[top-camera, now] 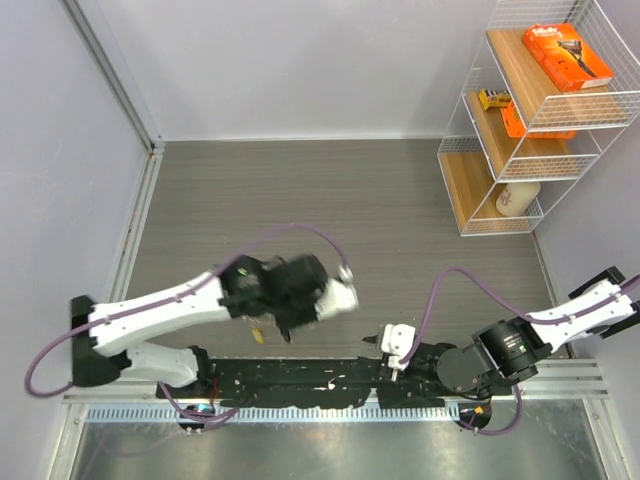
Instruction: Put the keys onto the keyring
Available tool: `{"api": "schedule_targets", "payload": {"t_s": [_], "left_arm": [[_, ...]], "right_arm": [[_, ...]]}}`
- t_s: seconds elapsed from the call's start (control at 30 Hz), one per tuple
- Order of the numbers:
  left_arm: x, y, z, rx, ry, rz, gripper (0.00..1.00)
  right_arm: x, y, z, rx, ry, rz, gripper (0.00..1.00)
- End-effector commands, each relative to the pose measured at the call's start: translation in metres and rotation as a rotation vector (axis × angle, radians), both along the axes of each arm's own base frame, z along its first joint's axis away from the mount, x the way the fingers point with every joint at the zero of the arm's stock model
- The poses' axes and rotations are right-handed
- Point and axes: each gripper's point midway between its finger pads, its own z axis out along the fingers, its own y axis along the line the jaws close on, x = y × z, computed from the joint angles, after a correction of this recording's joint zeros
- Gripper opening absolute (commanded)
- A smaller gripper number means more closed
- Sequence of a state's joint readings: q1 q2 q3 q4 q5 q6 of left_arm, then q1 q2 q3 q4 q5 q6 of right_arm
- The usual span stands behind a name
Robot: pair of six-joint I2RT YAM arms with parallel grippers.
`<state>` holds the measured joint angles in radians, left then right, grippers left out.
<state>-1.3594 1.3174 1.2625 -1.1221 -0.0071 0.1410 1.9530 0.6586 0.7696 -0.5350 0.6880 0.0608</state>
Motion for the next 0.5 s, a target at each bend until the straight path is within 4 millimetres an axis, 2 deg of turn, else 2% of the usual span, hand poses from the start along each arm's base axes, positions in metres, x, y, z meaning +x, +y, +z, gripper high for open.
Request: {"api": "schedule_targets", "payload": {"t_s": [0.0, 0.03, 0.07, 0.1, 0.13, 0.17, 0.2, 0.23, 0.27, 0.3, 0.33, 0.37, 0.47], "left_arm": [[0.023, -0.036, 0.053, -0.307, -0.085, 0.065, 0.0], [0.004, -0.032, 0.032, -0.119, -0.109, -0.035, 0.0], [0.005, -0.021, 0.011, 0.058, -0.159, -0.037, 0.0], [0.031, -0.011, -0.003, 0.096, -0.221, 0.045, 0.0], [0.047, -0.006, -0.008, 0.016, -0.109, 0.139, 0.0], [0.054, -0.006, 0.002, -0.119, 0.04, 0.243, 0.0], [0.034, -0.02, 0.019, -0.227, 0.109, 0.182, 0.0], [0.007, -0.033, 0.033, -0.283, 0.045, 0.031, 0.0], [-0.002, -0.035, 0.038, -0.281, -0.045, -0.041, 0.0], [0.003, -0.029, 0.034, -0.235, -0.07, -0.024, 0.0], [0.016, -0.02, 0.029, -0.201, -0.04, 0.053, 0.0], [0.011, -0.017, 0.027, -0.196, 0.04, 0.061, 0.0], [-0.003, -0.022, 0.033, -0.234, 0.05, -0.009, 0.0]], "right_arm": [[0.0, 0.008, 0.027, 0.141, 0.074, -0.042, 0.43], [0.0, 0.008, 0.028, 0.144, 0.072, -0.039, 0.43], [0.0, 0.009, 0.028, 0.141, 0.063, -0.038, 0.43], [0.002, 0.008, 0.029, 0.143, 0.057, -0.05, 0.43], [0.003, 0.008, 0.029, 0.14, 0.052, -0.049, 0.43], [0.002, 0.008, 0.03, 0.147, 0.058, -0.048, 0.43], [0.002, 0.008, 0.028, 0.148, 0.064, -0.05, 0.43], [0.001, 0.007, 0.026, 0.147, 0.079, -0.048, 0.43], [0.002, 0.005, 0.023, 0.144, 0.079, -0.054, 0.43], [0.004, 0.004, 0.021, 0.142, 0.077, -0.062, 0.43], [0.004, 0.002, 0.019, 0.144, 0.08, -0.065, 0.43], [0.003, 0.003, 0.019, 0.147, 0.086, -0.055, 0.43], [0.002, 0.002, 0.022, 0.167, 0.096, -0.043, 0.43]]}}
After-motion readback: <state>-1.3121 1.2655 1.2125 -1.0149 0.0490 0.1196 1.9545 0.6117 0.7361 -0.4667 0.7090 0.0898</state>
